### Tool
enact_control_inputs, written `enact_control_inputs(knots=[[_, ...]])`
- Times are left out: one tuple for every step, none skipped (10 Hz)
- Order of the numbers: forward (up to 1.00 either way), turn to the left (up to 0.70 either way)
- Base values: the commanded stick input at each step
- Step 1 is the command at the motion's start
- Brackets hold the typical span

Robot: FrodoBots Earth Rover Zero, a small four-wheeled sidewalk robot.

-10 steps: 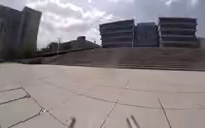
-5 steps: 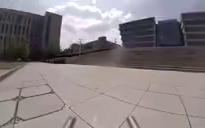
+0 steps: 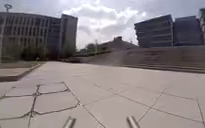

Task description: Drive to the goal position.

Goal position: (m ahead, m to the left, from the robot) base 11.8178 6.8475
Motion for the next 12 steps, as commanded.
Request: enact_control_inputs(knots=[[0.77,0.0],[1.0,0.0],[1.0,0.0],[1.0,0.0],[1.0,-0.11],[1.0,-0.27],[1.0,-0.27],[1.0,-0.27],[1.0,-0.27],[1.0,-0.27],[1.0,-0.27],[1.0,-0.27]])
